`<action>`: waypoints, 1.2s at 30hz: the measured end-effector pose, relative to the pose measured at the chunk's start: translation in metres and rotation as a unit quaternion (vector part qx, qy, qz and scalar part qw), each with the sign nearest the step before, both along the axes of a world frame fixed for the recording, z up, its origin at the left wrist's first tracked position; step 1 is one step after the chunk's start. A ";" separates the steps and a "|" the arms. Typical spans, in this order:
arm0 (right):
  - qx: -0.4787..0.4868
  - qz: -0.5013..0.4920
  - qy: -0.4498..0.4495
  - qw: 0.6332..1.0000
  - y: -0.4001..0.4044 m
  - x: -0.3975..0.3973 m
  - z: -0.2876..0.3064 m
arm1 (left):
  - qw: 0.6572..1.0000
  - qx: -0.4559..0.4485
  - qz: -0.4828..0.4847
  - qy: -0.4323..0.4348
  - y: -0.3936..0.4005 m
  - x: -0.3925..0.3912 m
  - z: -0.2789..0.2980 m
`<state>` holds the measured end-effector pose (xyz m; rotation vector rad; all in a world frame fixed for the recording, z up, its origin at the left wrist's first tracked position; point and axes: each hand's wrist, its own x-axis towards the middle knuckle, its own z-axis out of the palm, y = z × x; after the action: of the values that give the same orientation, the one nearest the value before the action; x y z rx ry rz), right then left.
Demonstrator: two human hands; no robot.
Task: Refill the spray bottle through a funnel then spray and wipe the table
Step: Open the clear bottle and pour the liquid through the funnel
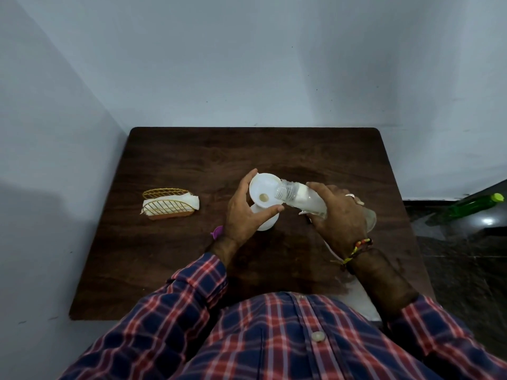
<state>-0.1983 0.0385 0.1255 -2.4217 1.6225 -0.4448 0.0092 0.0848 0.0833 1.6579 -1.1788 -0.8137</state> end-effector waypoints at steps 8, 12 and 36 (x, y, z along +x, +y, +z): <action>0.003 0.000 0.019 1.000 -0.002 0.002 0.006 | 1.000 0.000 0.004 0.001 0.000 -0.002 0.001; 0.004 -0.002 0.018 1.000 -0.001 0.002 0.006 | 1.000 -0.001 0.003 0.002 0.000 -0.002 0.001; 0.009 -0.005 0.022 1.000 -0.001 -0.002 0.010 | 1.000 -0.001 0.004 0.005 0.000 -0.004 0.004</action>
<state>-0.2003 0.0380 0.1356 -2.4285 1.6496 -0.3780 0.0055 0.0844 0.0874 1.6547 -1.1637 -0.8155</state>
